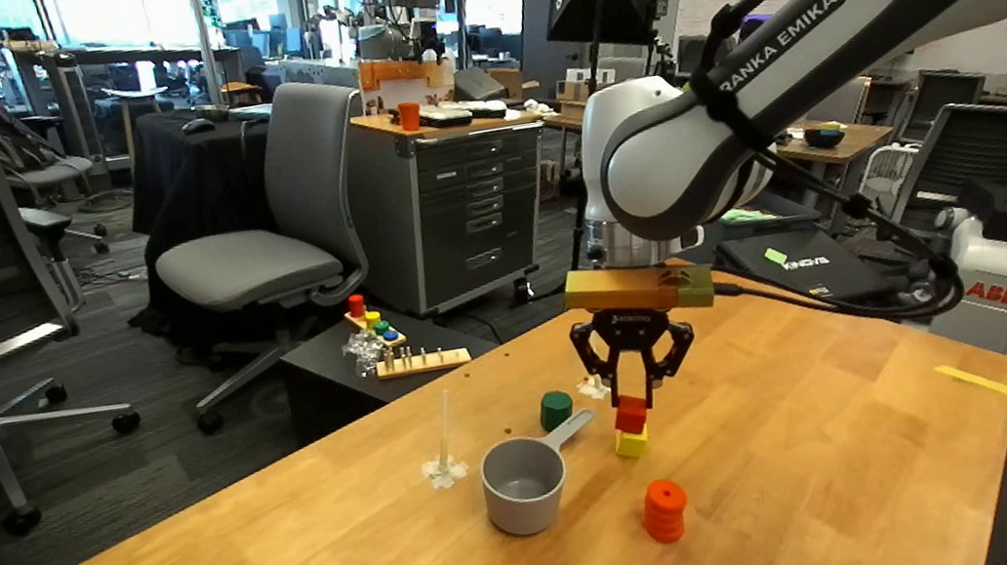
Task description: Put the orange block on the yellow block then put both blocks in the gray pot, then put the green block in the gray pot
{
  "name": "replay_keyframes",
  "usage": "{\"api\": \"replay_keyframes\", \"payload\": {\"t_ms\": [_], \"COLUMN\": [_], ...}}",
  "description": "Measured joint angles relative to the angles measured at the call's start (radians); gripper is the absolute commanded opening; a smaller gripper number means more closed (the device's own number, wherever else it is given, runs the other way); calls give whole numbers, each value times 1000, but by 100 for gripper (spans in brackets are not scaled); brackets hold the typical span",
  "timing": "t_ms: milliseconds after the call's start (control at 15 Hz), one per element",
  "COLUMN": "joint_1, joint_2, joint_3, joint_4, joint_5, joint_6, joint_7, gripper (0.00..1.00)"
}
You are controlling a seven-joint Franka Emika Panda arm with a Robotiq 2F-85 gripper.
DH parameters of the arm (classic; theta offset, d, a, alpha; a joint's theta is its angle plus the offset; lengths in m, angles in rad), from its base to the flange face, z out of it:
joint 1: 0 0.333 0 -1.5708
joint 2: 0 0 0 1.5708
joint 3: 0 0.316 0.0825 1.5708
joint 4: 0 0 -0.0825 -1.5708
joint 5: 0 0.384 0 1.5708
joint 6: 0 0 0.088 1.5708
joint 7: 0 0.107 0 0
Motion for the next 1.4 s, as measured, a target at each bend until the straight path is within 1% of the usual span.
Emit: {"api": "replay_keyframes", "payload": {"t_ms": [67, 133, 200, 267, 333, 600, 1400], "joint_1": [1, 1, 2, 3, 4, 4, 1], "joint_2": [-3, -5, -8, -10, -11, -12, -10], "joint_3": [0, 0, 0, 0, 0, 0, -8], "joint_4": [-5, -10, -15, -19, -23, -32, -41], "joint_5": [-1, -1, -3, -4, -4, -5, -13], "joint_6": [0, 0, 0, 0, 0, -1, -2], "joint_7": [3, 5, 7, 11, 17, 30, 30], "gripper": [14, 31, 62, 63, 69, 99, 100]}}
